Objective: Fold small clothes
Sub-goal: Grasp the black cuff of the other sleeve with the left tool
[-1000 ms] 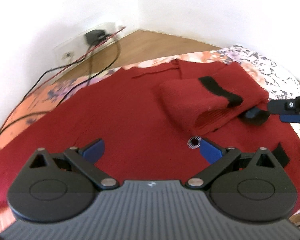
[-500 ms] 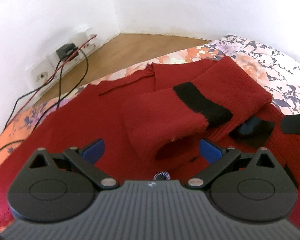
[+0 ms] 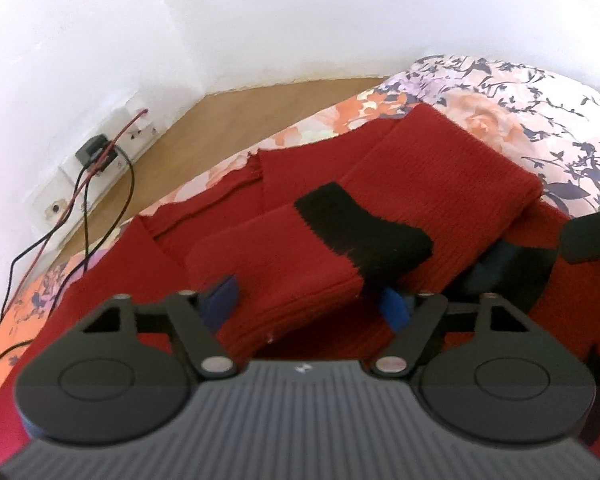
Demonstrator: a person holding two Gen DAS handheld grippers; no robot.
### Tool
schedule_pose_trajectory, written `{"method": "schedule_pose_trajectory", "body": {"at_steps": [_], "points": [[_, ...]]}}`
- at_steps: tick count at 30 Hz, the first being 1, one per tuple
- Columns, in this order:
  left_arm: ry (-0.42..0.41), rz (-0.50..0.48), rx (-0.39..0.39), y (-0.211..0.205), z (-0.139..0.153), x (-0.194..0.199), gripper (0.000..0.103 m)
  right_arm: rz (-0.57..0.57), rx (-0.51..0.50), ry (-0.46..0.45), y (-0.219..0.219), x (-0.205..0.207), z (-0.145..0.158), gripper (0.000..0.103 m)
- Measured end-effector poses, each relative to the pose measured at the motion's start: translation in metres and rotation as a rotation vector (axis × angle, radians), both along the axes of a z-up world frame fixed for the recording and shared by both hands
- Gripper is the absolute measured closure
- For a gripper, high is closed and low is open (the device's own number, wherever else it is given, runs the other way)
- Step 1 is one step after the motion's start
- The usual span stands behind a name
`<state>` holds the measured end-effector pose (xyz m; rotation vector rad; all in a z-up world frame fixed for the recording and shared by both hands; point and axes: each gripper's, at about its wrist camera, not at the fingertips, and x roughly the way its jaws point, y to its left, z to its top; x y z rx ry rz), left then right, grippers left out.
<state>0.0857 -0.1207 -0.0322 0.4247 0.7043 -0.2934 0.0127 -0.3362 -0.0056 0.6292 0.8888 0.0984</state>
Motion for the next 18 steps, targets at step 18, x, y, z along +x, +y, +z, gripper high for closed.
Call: {"method": "schedule_pose_trajectory", "body": {"at_steps": [18], "points": [[-0.039,0.304,-0.256,0.090,0.041,-0.003,0.088,0.054,-0.005,-0.003,0.003,0.021,-0.008,0.033]]}}
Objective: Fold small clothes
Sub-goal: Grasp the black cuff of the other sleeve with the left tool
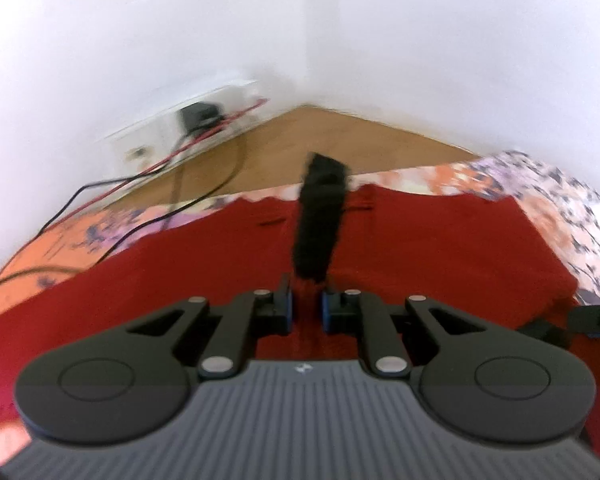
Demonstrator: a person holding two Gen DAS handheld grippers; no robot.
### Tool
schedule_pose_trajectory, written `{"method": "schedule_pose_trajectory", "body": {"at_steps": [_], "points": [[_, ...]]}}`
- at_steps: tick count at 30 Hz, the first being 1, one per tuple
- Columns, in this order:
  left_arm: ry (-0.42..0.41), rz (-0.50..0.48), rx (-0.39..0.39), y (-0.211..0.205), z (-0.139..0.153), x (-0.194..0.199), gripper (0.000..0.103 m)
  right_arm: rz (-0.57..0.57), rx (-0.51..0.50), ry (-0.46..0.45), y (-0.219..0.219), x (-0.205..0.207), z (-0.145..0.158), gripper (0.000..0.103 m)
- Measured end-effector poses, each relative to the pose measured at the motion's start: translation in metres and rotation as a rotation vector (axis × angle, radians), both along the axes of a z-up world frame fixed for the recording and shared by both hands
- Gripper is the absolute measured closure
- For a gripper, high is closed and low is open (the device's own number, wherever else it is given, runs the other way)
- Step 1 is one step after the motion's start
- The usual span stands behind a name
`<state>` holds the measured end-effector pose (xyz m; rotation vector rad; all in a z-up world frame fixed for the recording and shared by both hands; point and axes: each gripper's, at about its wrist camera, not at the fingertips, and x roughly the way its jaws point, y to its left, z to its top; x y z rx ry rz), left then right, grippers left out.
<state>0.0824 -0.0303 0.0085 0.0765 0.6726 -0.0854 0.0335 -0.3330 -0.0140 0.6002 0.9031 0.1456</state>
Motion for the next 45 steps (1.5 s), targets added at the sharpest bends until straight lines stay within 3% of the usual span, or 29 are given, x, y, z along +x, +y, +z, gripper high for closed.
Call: {"method": "schedule_pose_trajectory", "body": {"at_steps": [9,11,13,14,22,27,35,45], "points": [[0.147,0.138,-0.107,0.054,-0.026,-0.001,0.083,0.019,-0.006,0.011,0.006,0.010,-0.004,0.033],[0.172,0.159,-0.118,0.062,-0.030,-0.004,0.071,0.023,-0.010,0.013,0.008,0.012,-0.005,0.033],[0.174,0.186,-0.094,0.065,-0.034,-0.010,0.052,0.026,-0.012,0.015,0.009,0.013,-0.005,0.033],[0.173,0.197,-0.084,0.068,-0.035,-0.012,0.050,0.028,-0.012,0.017,0.010,0.013,-0.006,0.033],[0.163,0.225,-0.172,0.101,-0.029,-0.020,0.049,0.042,-0.027,0.009,0.012,0.019,-0.004,0.033],[0.138,0.223,-0.169,0.109,-0.026,-0.009,0.049,0.033,-0.053,-0.013,0.010,0.028,0.001,0.033],[0.207,0.230,-0.207,0.117,-0.043,0.016,0.049,0.025,-0.079,-0.022,0.003,0.048,0.001,0.033],[0.195,0.182,-0.198,0.110,-0.047,0.027,0.050,0.084,-0.104,-0.032,0.003,0.061,0.014,0.032]]}}
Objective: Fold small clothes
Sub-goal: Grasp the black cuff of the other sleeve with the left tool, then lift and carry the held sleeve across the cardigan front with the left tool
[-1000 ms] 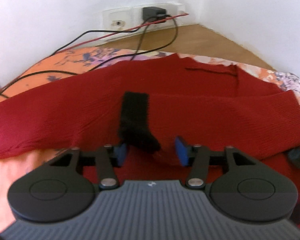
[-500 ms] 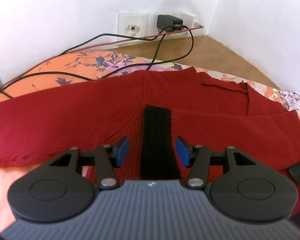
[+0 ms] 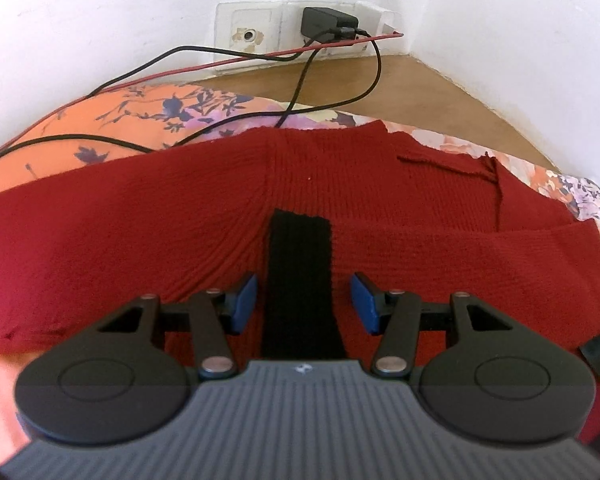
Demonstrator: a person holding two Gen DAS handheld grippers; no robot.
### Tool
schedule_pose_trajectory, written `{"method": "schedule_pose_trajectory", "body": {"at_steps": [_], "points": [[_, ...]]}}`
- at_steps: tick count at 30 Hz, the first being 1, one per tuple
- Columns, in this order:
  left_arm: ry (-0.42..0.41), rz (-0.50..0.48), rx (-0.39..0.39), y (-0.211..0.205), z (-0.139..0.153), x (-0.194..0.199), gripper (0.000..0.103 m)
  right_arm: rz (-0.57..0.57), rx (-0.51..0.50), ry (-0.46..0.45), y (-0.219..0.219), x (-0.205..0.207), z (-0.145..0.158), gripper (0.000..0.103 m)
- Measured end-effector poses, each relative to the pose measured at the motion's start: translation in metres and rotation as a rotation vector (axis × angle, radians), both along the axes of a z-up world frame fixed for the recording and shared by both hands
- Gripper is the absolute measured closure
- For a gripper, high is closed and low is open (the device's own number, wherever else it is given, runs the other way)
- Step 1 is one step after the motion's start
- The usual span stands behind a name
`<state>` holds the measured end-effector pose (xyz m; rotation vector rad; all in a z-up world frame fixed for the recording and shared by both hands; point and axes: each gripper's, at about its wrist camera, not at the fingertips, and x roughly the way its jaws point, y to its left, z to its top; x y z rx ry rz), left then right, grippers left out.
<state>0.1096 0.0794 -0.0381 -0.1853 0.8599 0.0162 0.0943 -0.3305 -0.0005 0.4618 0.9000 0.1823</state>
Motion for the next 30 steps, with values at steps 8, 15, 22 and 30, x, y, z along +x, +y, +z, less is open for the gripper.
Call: {"method": "schedule_pose_trajectory", "body": {"at_steps": [8,15,22,30], "points": [[-0.033,-0.039,0.051,-0.009,-0.003,0.005,0.051,-0.056,-0.022,-0.003,-0.014,0.028,-0.008,0.030],[-0.049,-0.047,0.057,-0.012,-0.002,0.006,0.074,-0.052,-0.078,-0.011,-0.005,0.063,-0.029,0.030],[-0.096,-0.055,0.040,-0.016,0.006,0.005,0.088,-0.024,-0.127,-0.067,0.000,0.069,-0.041,0.083],[-0.150,-0.065,0.038,-0.022,0.018,0.025,0.088,-0.101,-0.124,-0.167,-0.010,0.057,-0.031,0.088]]}}
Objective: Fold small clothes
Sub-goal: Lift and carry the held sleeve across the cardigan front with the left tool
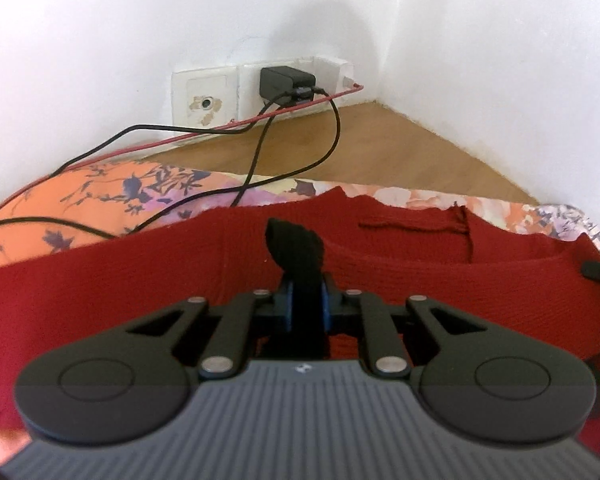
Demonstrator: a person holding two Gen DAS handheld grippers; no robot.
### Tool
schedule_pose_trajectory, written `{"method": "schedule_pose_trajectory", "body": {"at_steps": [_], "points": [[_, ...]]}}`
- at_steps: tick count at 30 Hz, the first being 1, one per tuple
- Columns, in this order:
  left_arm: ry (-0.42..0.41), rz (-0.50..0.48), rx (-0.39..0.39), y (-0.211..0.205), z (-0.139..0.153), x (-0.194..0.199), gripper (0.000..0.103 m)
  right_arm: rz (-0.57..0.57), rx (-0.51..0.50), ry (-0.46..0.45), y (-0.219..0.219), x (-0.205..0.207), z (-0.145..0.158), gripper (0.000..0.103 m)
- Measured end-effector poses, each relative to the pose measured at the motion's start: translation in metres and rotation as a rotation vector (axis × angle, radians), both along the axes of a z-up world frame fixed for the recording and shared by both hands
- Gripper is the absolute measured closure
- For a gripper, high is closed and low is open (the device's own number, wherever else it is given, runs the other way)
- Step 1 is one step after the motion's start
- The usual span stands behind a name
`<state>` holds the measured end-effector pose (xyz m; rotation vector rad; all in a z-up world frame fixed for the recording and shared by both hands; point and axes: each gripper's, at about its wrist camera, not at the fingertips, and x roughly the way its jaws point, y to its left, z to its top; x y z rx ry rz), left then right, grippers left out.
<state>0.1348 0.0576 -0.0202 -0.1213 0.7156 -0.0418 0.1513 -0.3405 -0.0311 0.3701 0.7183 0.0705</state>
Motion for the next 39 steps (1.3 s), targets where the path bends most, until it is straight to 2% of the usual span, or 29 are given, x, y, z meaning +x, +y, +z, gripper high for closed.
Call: {"method": "schedule_pose_trajectory", "body": {"at_steps": [3,6,8,10,13,16,19,28,32,39], "points": [[0.039,-0.001,0.026,-0.003,-0.012,0.010,0.087,-0.020,0.013,0.027,-0.001,0.005,-0.011,0.088],[0.064,0.015,0.039,-0.002,-0.024,0.015,0.079,-0.037,0.026,0.060,-0.004,0.008,-0.022,0.084],[0.058,0.021,0.063,-0.002,-0.024,0.013,0.071,-0.047,0.039,0.069,-0.007,0.007,-0.025,0.074],[0.058,0.030,0.101,-0.004,-0.024,0.012,0.059,-0.044,0.044,0.068,-0.007,0.006,-0.025,0.059],[0.066,0.033,0.121,-0.004,-0.021,0.010,0.057,-0.054,0.013,0.069,-0.003,0.004,-0.020,0.043],[0.083,0.045,0.117,-0.001,-0.016,0.004,0.058,-0.050,0.002,0.062,-0.001,-0.002,-0.012,0.036],[0.100,0.067,0.121,0.004,-0.010,-0.004,0.057,-0.044,0.008,0.047,0.000,-0.011,-0.001,0.031],[0.143,0.154,0.051,0.036,0.011,-0.040,0.057,-0.025,0.000,0.022,0.011,-0.047,0.031,0.022],[0.140,0.201,0.007,0.056,0.023,-0.062,0.057,-0.003,0.011,0.021,0.018,-0.065,0.044,0.021],[0.147,0.326,-0.024,0.104,0.033,-0.097,0.057,0.030,0.028,0.039,0.033,-0.094,0.059,0.019]]}}
